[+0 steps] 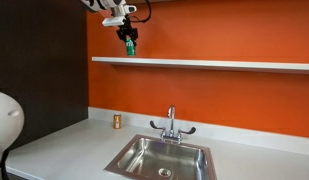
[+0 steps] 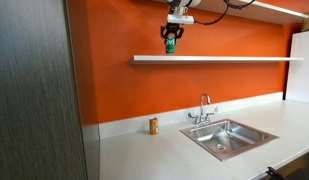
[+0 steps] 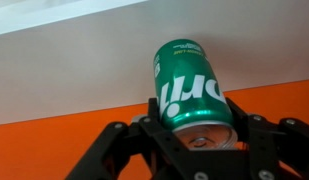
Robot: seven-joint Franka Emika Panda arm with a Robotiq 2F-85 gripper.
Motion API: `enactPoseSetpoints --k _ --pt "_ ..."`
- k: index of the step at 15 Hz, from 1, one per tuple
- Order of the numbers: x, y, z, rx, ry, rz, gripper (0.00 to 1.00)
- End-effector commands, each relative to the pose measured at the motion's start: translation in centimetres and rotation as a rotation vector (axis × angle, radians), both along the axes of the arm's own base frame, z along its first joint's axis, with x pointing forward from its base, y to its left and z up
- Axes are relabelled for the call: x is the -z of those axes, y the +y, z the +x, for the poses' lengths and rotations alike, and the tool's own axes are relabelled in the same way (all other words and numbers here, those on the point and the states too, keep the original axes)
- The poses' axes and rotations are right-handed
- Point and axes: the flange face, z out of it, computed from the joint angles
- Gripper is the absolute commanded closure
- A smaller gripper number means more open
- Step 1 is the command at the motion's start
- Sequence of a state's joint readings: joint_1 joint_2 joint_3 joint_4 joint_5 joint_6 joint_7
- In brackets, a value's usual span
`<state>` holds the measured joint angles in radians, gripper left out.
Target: Put the green can on the bottom shelf.
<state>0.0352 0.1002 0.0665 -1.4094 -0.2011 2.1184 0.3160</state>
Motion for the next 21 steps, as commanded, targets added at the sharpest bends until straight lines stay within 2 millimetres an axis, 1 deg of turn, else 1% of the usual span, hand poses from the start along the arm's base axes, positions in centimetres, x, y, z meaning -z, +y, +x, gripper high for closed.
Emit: enactPoseSetpoints --k 1,7,17,18,19,20,21 --pt "-0.8 -0.2 0.8 -0.005 0.007 0.011 0.61" --pt "-0.2 -0.4 1.7 0.016 0.036 0.025 0.61" --pt "0.1 -1.2 2.7 0.046 0.069 0.039 0.61" --pt "0.1 -1.3 2.8 0.049 0.069 0.039 0.14" --pt "0.2 -1.4 3.0 0.053 0.07 0.039 0.1" --pt "0.2 -1.5 3.1 0.056 0.069 0.041 0.04" --pt "0.1 -1.6 3.2 0.058 0.066 0.045 0.01"
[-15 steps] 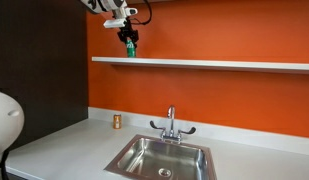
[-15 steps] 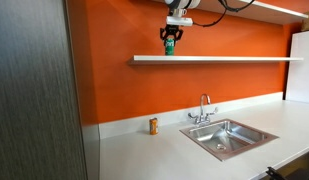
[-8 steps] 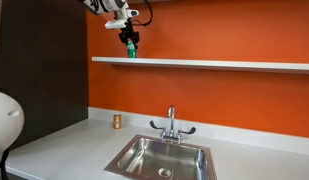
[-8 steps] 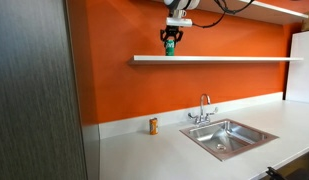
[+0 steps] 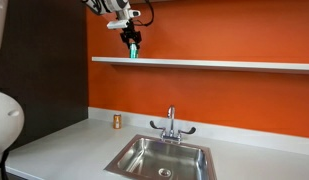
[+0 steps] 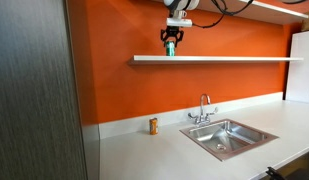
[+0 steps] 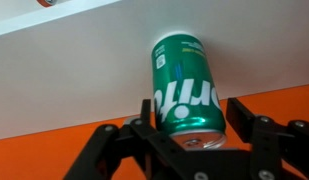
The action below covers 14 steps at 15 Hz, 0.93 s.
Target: Put the green can on the bottom shelf.
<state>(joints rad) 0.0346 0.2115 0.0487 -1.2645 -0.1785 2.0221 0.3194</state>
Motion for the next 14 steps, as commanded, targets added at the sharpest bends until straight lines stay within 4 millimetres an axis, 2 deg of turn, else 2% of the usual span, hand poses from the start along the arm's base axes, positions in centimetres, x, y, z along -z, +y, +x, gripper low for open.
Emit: enactPoseSetpoints --k 1,6,14 --pt "-1.0 -0.4 0.5 0.025 0.0 0.022 0.0" --pt "-1.3 -0.6 0.5 0.034 -0.008 0.019 0.0" --pt "-1.0 0.8 -0.8 0.018 0.001 0.018 0.0"
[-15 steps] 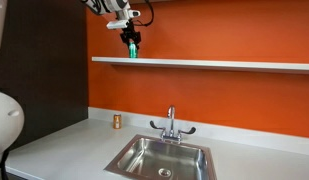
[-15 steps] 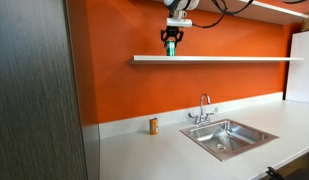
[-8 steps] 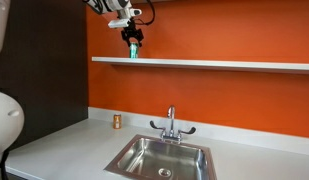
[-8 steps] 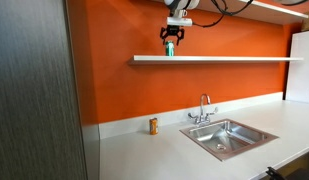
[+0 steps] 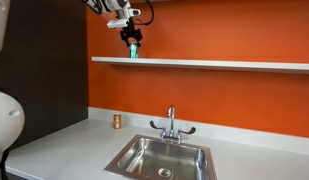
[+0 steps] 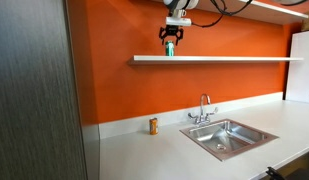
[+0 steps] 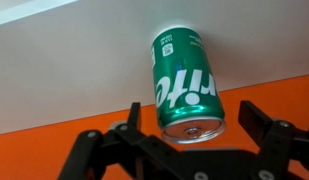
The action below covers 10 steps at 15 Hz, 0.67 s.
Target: Put the green can on the bottom shelf.
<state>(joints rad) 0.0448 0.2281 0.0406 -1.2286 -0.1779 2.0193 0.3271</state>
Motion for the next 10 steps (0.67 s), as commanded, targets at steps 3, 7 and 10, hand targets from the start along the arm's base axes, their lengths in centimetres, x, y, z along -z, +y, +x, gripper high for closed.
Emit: enactPoseSetpoints --k 3,7,10 --pt "-0.2 1.1 -1.7 0.016 0.017 0.015 0.0" --pt "-0.1 1.5 -3.1 0.035 0.017 0.017 0.0" --pt "-0.1 1.7 -4.4 0.046 0.024 0.028 0.0"
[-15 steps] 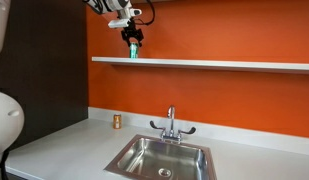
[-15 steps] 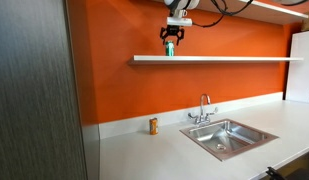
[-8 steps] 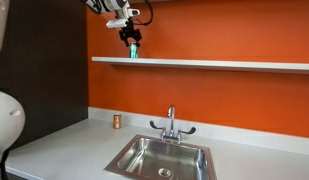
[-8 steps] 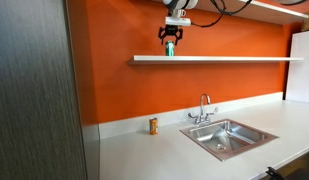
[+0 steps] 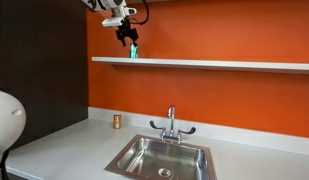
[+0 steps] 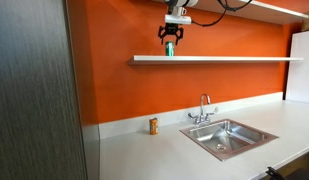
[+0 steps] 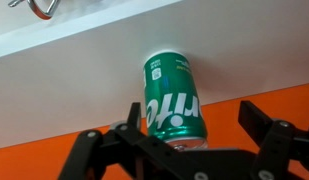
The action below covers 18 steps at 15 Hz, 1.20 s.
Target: Put the green can on the bottom shelf.
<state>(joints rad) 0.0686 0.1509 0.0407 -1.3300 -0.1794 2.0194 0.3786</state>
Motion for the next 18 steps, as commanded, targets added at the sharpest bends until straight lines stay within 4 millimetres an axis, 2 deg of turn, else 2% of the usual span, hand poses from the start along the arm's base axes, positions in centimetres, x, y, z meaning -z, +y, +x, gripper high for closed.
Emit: enactPoseSetpoints --k 1,10,18 --pt "-0.3 0.4 -2.7 0.028 0.007 0.01 0.0" --pt "0.4 2.8 -8.8 0.019 0.022 0.013 0.0" --pt "3.0 5.2 -16.2 0.014 0.056 0.01 0.0"
